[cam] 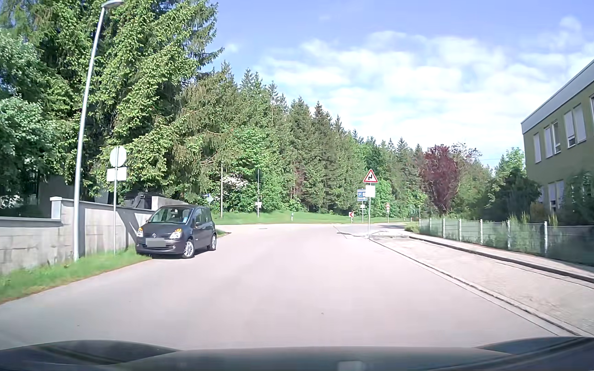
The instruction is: Follow the waypoints while adhering to traffic rules and regulations
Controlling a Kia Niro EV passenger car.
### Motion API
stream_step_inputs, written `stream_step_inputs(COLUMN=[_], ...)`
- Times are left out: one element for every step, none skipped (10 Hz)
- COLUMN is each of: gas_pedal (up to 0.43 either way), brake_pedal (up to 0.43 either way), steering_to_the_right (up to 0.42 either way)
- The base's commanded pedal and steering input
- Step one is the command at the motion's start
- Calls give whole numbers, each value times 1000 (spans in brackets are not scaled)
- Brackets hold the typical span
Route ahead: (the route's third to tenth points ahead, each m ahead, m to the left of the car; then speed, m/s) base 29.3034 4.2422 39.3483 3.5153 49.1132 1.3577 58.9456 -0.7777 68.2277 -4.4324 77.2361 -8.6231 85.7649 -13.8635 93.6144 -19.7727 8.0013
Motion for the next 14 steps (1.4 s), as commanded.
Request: stream_step_inputs(gas_pedal=[130,130,130,130,130,130,130,130,130,130,130,130,130,130], brake_pedal=[0,0,0,0,0,0,0,0,0,0,0,0,0,0], steering_to_the_right=[2,3,2,2,2,2,2,2,1,1,1,1,1,0])
